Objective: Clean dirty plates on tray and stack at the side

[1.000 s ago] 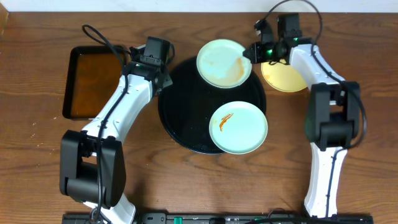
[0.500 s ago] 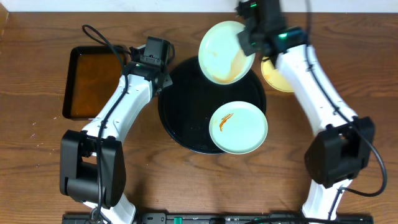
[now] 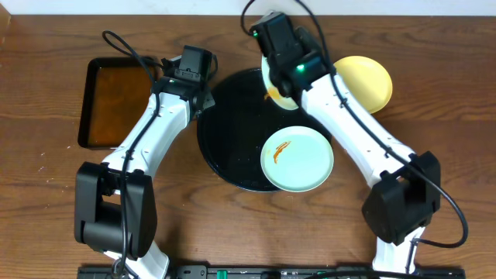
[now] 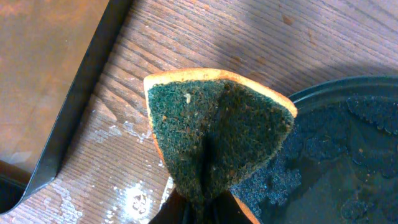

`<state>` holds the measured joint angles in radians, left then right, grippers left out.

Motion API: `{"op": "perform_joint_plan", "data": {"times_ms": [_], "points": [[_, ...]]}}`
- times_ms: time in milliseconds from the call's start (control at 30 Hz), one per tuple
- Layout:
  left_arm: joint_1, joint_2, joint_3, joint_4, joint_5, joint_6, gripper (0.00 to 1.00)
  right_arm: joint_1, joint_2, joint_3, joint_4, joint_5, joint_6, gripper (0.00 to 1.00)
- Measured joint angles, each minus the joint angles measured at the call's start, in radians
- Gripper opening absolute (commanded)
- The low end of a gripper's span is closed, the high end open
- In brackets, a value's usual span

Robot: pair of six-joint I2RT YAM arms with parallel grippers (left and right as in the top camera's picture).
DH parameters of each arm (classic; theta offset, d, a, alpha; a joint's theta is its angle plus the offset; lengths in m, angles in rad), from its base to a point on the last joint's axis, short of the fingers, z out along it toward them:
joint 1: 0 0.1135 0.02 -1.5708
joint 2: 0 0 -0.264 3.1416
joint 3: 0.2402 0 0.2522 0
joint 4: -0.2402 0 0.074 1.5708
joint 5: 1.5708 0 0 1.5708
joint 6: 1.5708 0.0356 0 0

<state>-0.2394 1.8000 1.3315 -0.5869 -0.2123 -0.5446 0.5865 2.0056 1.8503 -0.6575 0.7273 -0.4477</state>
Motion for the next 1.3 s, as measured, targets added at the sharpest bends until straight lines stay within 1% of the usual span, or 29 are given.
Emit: {"op": "perform_joint_plan", "data": {"times_ms": [267,433,633,767,900,1033,1133,1300], "points": [[0.000,0.000,0.000,0.000,0.000,0.000,0.08,0.076,0.000,0.000,0.089,0.223,-0.175,0.01],[0.000,0.000,0.000,0.000,0.000,0.000,0.08,0.119,0.000,0.000,0.102,0.313,-0.271,0.01],[0.000,0.000,0.000,0.000,0.000,0.000,0.08,0.148,0.000,0.000,0.102,0.346,-0.313,0.01],[0.000,0.000,0.000,0.000,0.000,0.000,0.08,0.149,0.000,0.000,0.101,0.351,-0.306,0.01],[0.000,0.000,0.000,0.000,0.000,0.000,0.08,0.128,0.000,0.000,0.071,0.324,-0.248,0.01],[0.000,0.000,-0.001,0.000,0.000,0.000,0.08,0.051,0.000,0.000,0.011,0.212,-0.123,0.01],[0.000,0.000,-0.002,0.000,0.000,0.000,0.08,-0.060,0.000,0.000,-0.082,0.042,0.015,0.01],[0.000,0.000,-0.007,0.000,0.000,0.000,0.08,-0.327,0.000,0.000,-0.192,-0.386,0.249,0.01]]}}
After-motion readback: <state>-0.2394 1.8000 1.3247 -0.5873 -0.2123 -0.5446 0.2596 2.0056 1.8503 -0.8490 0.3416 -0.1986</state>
